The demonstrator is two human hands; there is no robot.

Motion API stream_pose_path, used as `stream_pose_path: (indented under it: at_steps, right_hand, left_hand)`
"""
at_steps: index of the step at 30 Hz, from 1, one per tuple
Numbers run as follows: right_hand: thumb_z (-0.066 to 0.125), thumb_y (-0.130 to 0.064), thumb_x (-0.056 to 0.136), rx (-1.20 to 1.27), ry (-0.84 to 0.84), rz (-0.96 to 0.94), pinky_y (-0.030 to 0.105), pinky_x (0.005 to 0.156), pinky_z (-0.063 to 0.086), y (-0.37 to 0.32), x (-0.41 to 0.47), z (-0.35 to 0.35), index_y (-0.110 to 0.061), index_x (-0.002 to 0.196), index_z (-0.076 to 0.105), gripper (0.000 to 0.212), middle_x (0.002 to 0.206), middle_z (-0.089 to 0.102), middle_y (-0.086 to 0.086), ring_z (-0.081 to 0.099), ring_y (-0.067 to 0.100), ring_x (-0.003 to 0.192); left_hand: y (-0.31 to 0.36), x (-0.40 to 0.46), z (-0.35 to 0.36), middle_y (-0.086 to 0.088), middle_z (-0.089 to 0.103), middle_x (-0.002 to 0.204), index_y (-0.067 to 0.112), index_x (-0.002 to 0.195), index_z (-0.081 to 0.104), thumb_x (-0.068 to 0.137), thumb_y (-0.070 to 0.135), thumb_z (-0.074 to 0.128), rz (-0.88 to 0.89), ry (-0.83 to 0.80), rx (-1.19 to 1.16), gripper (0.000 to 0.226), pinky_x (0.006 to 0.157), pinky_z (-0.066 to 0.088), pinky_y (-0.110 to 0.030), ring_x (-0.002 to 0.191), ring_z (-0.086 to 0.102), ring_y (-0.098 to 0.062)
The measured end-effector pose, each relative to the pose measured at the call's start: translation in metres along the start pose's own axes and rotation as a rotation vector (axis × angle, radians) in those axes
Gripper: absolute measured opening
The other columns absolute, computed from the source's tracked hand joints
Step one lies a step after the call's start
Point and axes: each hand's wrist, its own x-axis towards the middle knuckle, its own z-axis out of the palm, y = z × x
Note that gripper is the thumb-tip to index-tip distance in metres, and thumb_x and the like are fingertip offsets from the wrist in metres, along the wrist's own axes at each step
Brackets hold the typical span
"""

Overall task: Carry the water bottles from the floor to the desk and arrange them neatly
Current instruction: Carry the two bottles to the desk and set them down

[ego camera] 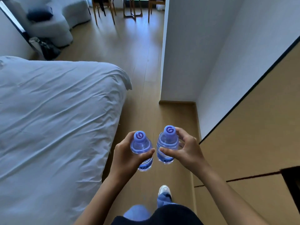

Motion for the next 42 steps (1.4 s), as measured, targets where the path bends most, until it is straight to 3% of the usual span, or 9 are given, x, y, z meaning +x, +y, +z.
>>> stream_pose_path:
  at_steps: [7,12,19,25,28,30,35,39,42]
  right_hand:
    - [0.091,-0.021,0.067,-0.039,-0.051,-0.058,0.020,0.081,0.056,0.001,0.160,-0.024,-0.021,0.121,0.061,0.061,0.107,0.072,-0.011,0.069,0.001,0.094]
    - [0.091,-0.019,0.068,-0.026,-0.049,-0.070,0.029,0.085,0.058,0.005,0.277,-0.012,-0.018,0.122,0.063,0.061,0.107,0.073,-0.008,0.070,0.007,0.096]
    - [0.088,-0.026,0.070,-0.006,-0.008,-0.102,0.022,0.084,0.057,-0.015,0.444,0.016,-0.031,0.120,0.059,0.058,0.109,0.071,-0.014,0.069,0.002,0.097]
    - [0.089,-0.021,0.070,0.029,0.024,-0.095,0.026,0.085,0.058,-0.029,0.568,0.025,-0.022,0.120,0.063,0.057,0.108,0.073,-0.007,0.071,0.007,0.096]
    - [0.090,-0.020,0.069,0.041,0.016,-0.088,0.029,0.085,0.059,-0.028,0.630,0.026,-0.015,0.121,0.063,0.059,0.108,0.073,-0.003,0.071,0.009,0.095]
    - [0.090,-0.020,0.069,0.040,0.020,-0.103,0.025,0.084,0.057,-0.025,0.675,0.024,-0.018,0.120,0.062,0.058,0.107,0.073,-0.004,0.071,0.006,0.095]
    - [0.090,-0.027,0.066,0.028,0.015,-0.137,0.007,0.079,0.049,-0.027,0.800,0.011,-0.028,0.117,0.061,0.058,0.104,0.071,-0.016,0.067,-0.005,0.094]
    - [0.088,-0.027,0.069,0.022,0.026,-0.177,0.003,0.078,0.047,-0.037,0.898,-0.003,-0.043,0.114,0.056,0.057,0.104,0.067,-0.033,0.066,-0.008,0.094]
    - [0.088,-0.026,0.071,0.007,0.022,-0.204,0.004,0.080,0.047,-0.041,0.966,-0.011,-0.043,0.115,0.056,0.057,0.105,0.066,-0.033,0.067,-0.005,0.095]
  left_hand:
    - [-0.017,0.148,0.015,0.021,0.069,0.090,0.041,0.101,0.060,0.060,0.043,0.083,-0.041,0.053,-0.048,0.047,0.071,0.047,-0.008,0.079,0.067,0.001]
    - [-0.048,0.263,0.006,0.020,0.070,0.090,0.033,0.100,0.062,0.059,0.041,0.085,-0.014,0.004,-0.051,0.047,0.070,0.049,-0.010,0.077,0.066,0.004]
    - [-0.091,0.437,-0.027,0.010,0.070,0.086,0.012,0.103,0.064,0.063,0.022,0.091,0.047,-0.087,0.031,0.049,0.070,0.051,-0.012,0.077,0.068,0.001]
    - [-0.114,0.563,-0.040,0.019,0.068,0.084,0.020,0.100,0.062,0.062,0.025,0.090,0.037,-0.049,0.079,0.047,0.069,0.047,-0.006,0.077,0.065,0.006]
    - [-0.131,0.624,-0.036,0.018,0.070,0.085,0.025,0.100,0.062,0.060,0.028,0.089,-0.006,-0.017,0.063,0.048,0.071,0.051,-0.013,0.079,0.066,0.004]
    - [-0.143,0.668,-0.030,0.016,0.071,0.085,0.029,0.098,0.062,0.060,0.029,0.088,-0.020,-0.003,0.061,0.046,0.071,0.052,-0.016,0.079,0.067,0.001]
    - [-0.160,0.786,-0.015,0.022,0.067,0.095,0.035,0.098,0.058,0.062,0.033,0.086,0.001,0.012,0.062,0.046,0.069,0.049,-0.008,0.079,0.066,0.003]
    - [-0.165,0.878,-0.008,0.029,0.065,0.096,0.042,0.099,0.055,0.063,0.035,0.086,0.008,0.021,0.074,0.047,0.070,0.050,-0.007,0.083,0.065,0.005]
    - [-0.177,0.942,-0.005,0.031,0.067,0.091,0.050,0.095,0.057,0.062,0.035,0.087,0.004,0.056,0.061,0.047,0.069,0.046,-0.004,0.080,0.065,0.006]
